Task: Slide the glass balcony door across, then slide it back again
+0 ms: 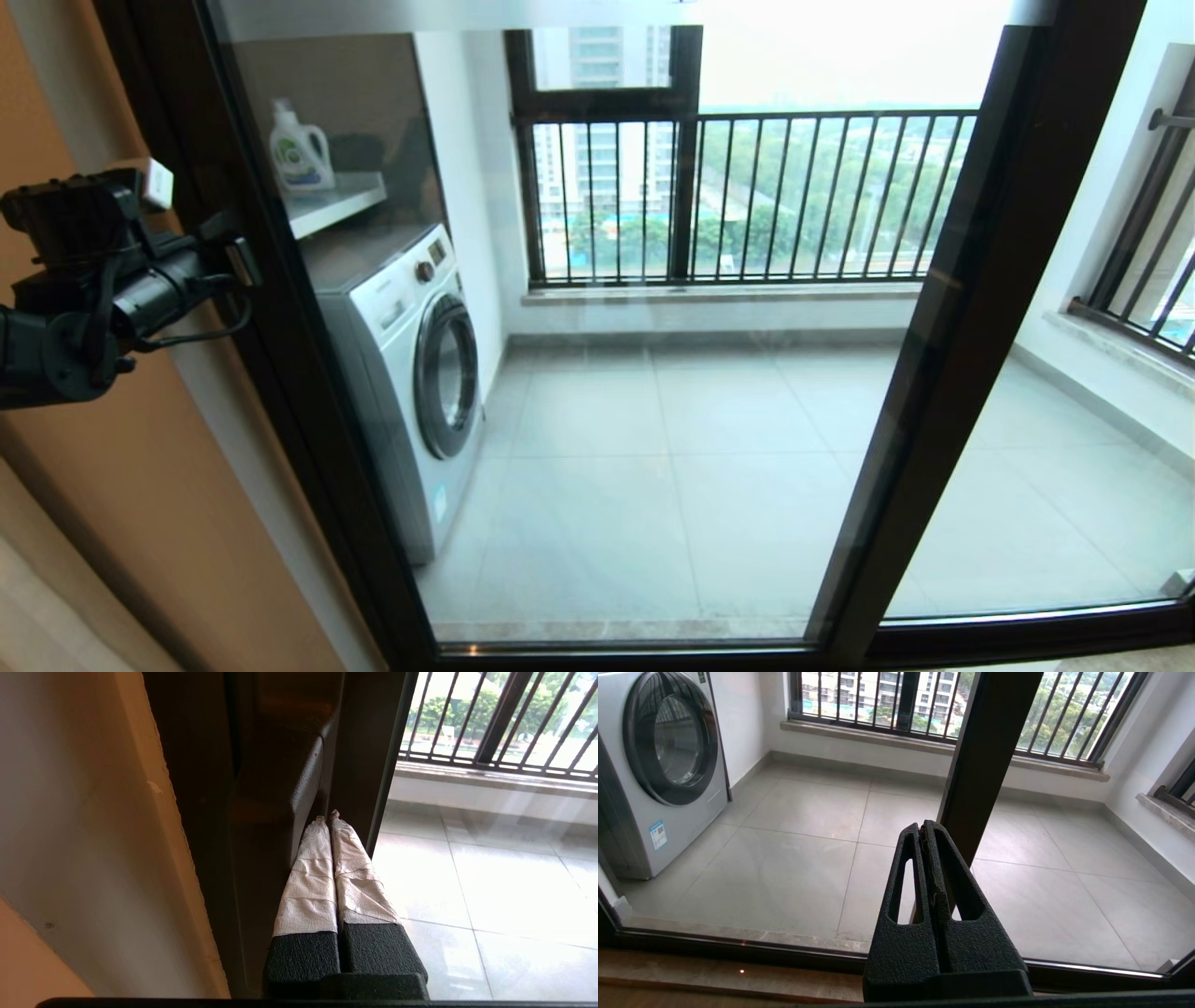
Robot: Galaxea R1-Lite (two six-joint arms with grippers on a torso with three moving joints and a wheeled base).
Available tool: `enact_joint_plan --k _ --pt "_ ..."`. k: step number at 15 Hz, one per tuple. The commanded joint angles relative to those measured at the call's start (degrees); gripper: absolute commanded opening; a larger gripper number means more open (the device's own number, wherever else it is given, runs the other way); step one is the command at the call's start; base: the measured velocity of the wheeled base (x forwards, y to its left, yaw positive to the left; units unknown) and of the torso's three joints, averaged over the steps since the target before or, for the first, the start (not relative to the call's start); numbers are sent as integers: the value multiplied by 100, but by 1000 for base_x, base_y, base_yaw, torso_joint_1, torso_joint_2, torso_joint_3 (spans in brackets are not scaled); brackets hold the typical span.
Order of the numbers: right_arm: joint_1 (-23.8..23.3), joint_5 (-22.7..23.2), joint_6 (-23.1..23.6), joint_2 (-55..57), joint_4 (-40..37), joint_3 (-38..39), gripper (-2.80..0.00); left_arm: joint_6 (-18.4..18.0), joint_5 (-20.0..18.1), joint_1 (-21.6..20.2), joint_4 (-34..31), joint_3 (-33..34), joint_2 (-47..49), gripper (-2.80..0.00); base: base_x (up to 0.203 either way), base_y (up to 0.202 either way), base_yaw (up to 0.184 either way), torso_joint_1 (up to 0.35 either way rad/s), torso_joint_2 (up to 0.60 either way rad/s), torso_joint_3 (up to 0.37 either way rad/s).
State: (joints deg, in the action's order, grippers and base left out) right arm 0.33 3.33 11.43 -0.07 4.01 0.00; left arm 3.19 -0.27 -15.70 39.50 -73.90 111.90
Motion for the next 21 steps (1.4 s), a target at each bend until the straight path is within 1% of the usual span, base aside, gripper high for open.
enact_joint_plan --k 1,3,4,6,8,10,12,15,18,19,21 --pt "2 1 8 7 3 70 -280 8 36 -11 39 -72 24 -280 0 0 0 0 0 0" --pt "2 10 8 7 3 70 -280 14 28 35 -19 -58 -161 -280 0 0 0 0 0 0" --pt "2 1 8 3 3 70 -280 20 26 172 -37 32 -337 -280 0 0 0 0 0 0" --pt "2 4 8 5 3 70 -280 23 -4 538 -53 348 -742 -280 0 0 0 0 0 0" --pt "2 4 8 6 3 70 -280 28 -70 1069 -58 733 -1189 -280 0 0 0 0 0 0" --pt "2 8 8 6 3 70 -280 32 -85 1379 -72 1082 -1511 -280 0 0 0 0 0 0" --pt "2 5 8 1 3 70 -280 45 -87 1470 -74 1441 -1806 -280 0 0 0 0 0 0" --pt "2 1 8 7 3 70 -280 59 -138 1479 -71 2317 -2593 -280 0 0 0 0 0 0" --pt "2 5 8 7 3 70 -280 131 -433 1459 -150 3244 -3864 -280 0 0 0 0 0 0" --pt "2 1 8 7 3 70 -280 151 -540 1456 -313 3500 -4396 -280 0 0 0 0 0 0" --pt "2 3 8 -1 3 70 -280 277 -758 1452 -944 3832 -5590 -280 0 0 0 0 0 0"
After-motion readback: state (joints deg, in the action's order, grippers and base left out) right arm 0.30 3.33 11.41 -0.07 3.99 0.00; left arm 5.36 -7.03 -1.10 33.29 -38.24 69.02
